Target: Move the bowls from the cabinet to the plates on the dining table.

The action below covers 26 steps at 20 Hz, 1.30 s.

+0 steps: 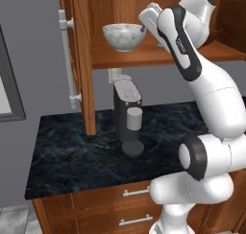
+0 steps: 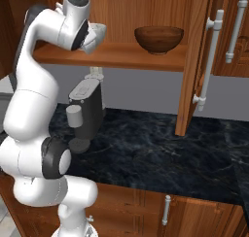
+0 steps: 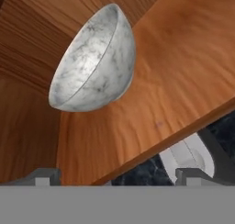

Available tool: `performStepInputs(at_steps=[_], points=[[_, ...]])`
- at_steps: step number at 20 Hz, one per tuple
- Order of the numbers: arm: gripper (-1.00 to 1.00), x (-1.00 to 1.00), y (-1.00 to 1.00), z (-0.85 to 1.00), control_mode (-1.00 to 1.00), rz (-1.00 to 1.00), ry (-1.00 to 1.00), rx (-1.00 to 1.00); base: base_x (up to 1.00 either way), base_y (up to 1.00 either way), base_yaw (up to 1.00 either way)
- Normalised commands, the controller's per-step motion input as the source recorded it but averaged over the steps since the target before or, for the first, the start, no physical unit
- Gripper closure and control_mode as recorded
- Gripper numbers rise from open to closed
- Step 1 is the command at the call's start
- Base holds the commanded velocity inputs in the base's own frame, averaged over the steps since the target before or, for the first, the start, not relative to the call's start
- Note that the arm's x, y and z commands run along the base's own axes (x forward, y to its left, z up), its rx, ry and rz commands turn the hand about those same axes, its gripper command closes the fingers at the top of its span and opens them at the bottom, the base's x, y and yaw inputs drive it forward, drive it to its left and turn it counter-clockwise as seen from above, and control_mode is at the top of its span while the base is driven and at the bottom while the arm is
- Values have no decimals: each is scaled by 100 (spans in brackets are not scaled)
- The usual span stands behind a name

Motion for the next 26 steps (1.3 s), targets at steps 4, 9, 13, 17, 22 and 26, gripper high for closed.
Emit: performStepInputs(at_steps=[4, 9, 13, 17, 22, 26], points=[[-100, 47, 4, 0, -100, 0, 0, 0, 0, 0, 0], [-100, 45, 0, 0, -100, 0, 0, 0, 0, 0, 0], [-100, 44, 0, 0, -100, 0, 0, 0, 0, 0, 0], [-100, 34, 0, 0, -100, 0, 0, 0, 0, 0, 0], [-100, 18, 0, 0, -100, 0, 0, 0, 0, 0, 0], [-100, 23, 0, 0, -100, 0, 0, 0, 0, 0, 0]])
